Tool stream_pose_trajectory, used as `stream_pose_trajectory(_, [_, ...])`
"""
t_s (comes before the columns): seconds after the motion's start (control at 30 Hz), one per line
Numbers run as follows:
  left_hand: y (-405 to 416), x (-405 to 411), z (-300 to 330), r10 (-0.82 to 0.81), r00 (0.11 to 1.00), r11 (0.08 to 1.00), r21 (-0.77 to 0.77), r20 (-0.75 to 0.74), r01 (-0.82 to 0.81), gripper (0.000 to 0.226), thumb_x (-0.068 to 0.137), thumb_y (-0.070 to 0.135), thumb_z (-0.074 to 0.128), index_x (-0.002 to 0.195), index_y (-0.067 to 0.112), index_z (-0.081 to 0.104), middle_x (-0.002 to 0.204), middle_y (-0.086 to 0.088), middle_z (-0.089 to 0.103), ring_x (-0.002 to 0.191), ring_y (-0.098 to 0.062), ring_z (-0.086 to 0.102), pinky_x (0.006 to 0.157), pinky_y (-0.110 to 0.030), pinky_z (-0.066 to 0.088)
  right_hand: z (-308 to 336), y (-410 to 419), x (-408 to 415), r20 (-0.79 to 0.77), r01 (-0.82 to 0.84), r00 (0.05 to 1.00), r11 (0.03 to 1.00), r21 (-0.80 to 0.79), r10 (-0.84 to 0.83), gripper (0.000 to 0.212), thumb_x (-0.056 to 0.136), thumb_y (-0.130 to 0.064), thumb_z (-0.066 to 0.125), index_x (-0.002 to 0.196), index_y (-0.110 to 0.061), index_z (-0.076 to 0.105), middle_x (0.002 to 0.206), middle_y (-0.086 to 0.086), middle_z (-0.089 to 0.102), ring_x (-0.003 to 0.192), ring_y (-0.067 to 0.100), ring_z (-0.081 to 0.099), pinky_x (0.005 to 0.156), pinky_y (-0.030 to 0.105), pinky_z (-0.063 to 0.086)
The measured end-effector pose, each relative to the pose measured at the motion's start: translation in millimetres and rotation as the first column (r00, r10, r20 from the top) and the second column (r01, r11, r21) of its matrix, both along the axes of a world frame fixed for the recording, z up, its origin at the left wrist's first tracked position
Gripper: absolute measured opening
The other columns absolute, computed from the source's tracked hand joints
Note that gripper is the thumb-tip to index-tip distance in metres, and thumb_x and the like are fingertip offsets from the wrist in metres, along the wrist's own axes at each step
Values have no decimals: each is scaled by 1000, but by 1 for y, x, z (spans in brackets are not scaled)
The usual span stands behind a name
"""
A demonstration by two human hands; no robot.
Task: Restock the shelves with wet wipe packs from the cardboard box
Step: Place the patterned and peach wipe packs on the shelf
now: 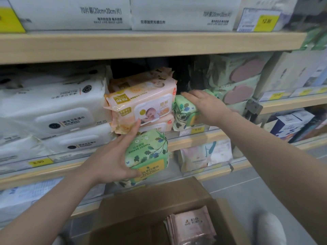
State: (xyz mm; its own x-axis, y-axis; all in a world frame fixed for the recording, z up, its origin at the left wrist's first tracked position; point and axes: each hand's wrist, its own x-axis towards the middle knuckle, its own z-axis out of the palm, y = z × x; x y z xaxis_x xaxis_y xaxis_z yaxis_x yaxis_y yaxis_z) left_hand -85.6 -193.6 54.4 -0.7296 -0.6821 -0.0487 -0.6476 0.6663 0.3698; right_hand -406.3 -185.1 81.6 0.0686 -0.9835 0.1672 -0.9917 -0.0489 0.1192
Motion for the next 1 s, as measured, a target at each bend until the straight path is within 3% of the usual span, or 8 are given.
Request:
stream_pose_trajectory(0.13, [0,0,3,4,1000,1000,-5,-5,-4,129,62,53,77,128,58,-34,156,14,15,130,-18,41,96,-36,44,-7,1,19,-76,91,993,996,-6,-92,118,61,-50,80,150,-22,7,153,4,22,141,30,19,113,57,19])
stream_pose_trajectory(0.33, [0,0,2,-3,1000,1000,2,-3,3,129,62,53,77,128,59,-34,156,14,16,132,-18,38,98,-36,43,-7,-20,28,-83,181,979,981,-63,-186,100,67,-44,77,146,-25,19,145,6,34,132,35,33,108,61,25])
stream_pose_trajectory(0.53, [-1,-2,2,2,1000,1000,-6,-4,-2,130,61,54,77,129,58,-33,156,13,16,132,-18,39,100,-36,42,-33,-23,28,-191,98,977,995,4,-95,92,75,-41,72,147,-20,18,148,8,30,139,35,22,112,61,14])
stream_pose_trajectory(0.7, [-4,0,0,11,1000,1000,9,-13,-11,130,59,54,79,129,59,-31,155,12,19,129,-19,43,97,-37,45,-20,-33,11,49,-23,999,982,188,15,86,84,-47,59,151,-26,10,158,2,15,146,29,8,114,56,3])
stream_pose_trajectory(0.8, [-4,0,-1,9,1000,1000,-6,-22,-9,130,59,55,79,129,59,-31,154,13,22,128,-18,43,96,-34,44,-27,-25,7,89,18,996,990,139,-31,81,85,-63,47,150,-35,8,160,-4,7,147,24,2,112,60,-3])
stream_pose_trajectory(1.0, [-8,2,-3,7,1000,1000,24,-28,-6,128,60,54,78,128,62,-30,154,12,23,126,-19,44,95,-34,43,-36,-30,10,223,85,970,995,54,-95,78,79,-76,42,146,-41,22,157,-8,21,146,23,13,113,59,4])
